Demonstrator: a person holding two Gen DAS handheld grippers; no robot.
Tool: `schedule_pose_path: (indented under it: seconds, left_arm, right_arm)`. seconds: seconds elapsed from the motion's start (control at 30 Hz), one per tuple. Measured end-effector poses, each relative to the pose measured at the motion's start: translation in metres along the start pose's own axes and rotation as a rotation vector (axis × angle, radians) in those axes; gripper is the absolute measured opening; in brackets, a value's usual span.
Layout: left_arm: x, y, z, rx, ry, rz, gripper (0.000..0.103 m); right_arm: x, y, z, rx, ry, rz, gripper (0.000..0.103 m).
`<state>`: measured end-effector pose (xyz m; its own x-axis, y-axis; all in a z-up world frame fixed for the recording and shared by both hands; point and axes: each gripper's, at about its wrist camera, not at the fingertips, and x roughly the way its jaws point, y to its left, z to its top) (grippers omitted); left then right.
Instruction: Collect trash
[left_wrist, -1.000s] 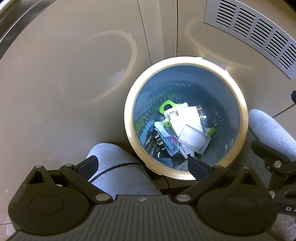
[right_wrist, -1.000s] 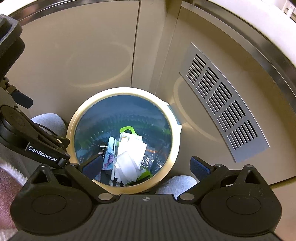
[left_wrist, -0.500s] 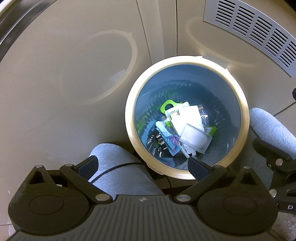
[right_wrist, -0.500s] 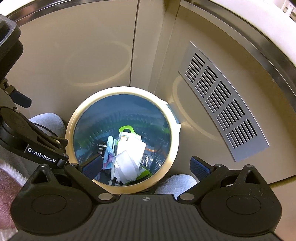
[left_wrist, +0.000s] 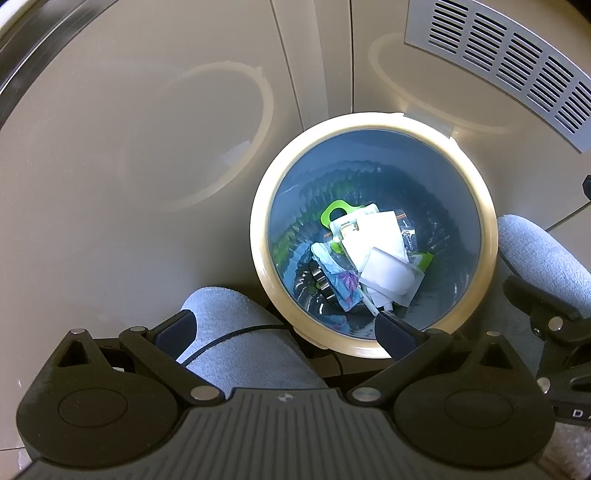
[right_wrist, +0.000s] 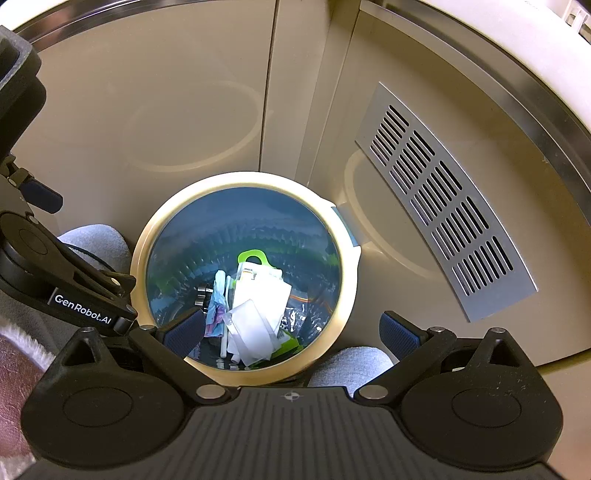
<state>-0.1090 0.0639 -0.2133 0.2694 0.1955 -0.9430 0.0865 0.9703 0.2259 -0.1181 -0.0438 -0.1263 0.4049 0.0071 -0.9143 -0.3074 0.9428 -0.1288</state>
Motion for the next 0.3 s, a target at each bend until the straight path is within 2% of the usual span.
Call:
schedule_pose_path:
  seconds: [0.3]
  left_arm:
    - [0.0020,0.0002,0.0007,0.002,0.005,-0.001,0.103]
  right_arm:
    - [0.0018,0.0000,0.0000,0.000,0.007,0.005,0.101]
